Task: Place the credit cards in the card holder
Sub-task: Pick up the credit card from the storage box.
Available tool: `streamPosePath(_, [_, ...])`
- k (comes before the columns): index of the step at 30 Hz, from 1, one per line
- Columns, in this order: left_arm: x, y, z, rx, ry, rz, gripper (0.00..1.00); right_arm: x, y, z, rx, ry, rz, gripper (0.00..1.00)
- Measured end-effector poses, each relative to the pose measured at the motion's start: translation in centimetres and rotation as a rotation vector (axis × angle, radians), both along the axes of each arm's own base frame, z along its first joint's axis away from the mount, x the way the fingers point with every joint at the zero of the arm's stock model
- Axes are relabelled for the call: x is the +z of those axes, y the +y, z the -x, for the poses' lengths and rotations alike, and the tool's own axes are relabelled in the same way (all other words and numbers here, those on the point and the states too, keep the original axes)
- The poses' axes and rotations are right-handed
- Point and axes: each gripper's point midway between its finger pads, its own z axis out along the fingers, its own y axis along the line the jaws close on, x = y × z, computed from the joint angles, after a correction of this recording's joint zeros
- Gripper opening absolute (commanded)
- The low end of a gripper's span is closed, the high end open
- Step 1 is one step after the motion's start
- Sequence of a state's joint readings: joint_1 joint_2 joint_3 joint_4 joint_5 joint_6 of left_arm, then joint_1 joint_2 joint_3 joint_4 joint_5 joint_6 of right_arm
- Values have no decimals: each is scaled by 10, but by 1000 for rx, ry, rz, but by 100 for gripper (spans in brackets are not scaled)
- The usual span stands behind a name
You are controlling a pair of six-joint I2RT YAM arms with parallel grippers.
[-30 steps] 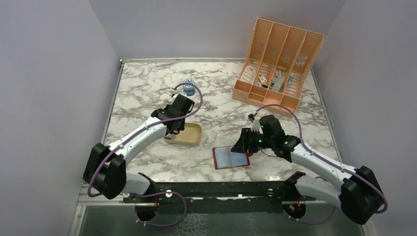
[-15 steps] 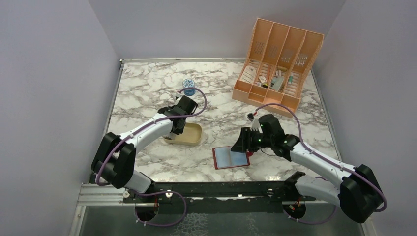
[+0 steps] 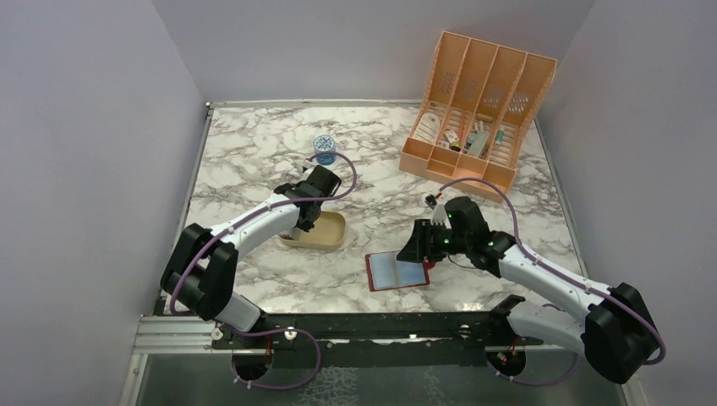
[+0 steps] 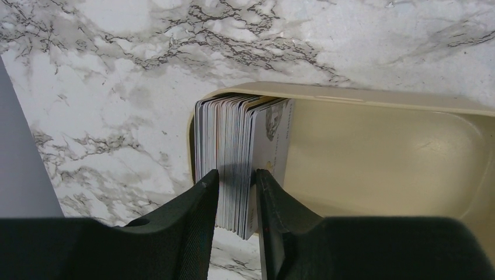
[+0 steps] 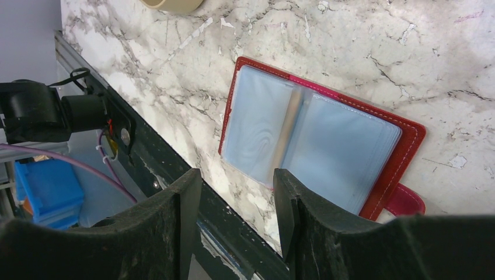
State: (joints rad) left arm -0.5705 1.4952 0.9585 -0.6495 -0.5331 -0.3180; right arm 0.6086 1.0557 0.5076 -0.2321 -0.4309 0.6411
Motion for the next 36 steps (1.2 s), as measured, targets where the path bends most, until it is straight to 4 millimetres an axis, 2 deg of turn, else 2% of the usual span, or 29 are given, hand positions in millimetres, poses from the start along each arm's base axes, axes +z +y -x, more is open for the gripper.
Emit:
streamPosePath(12, [3, 0, 0, 1, 3, -2, 20, 0, 0, 0, 0, 0, 1, 49])
streamPosePath(18, [4, -1, -2, -2, -1, 1, 12, 0, 0, 0, 0, 0, 0, 49])
streamPosePath(23, [4, -3, -1, -8, 6, 9, 0, -1, 0, 0, 0, 2, 2, 49])
streamPosePath(29, [11, -13, 1, -25, 7, 78, 0, -1, 0, 0, 0, 3, 1, 49])
streamPosePath(36, [38, -28, 5, -40, -42, 210, 0, 2, 1, 1, 1, 4, -9, 49])
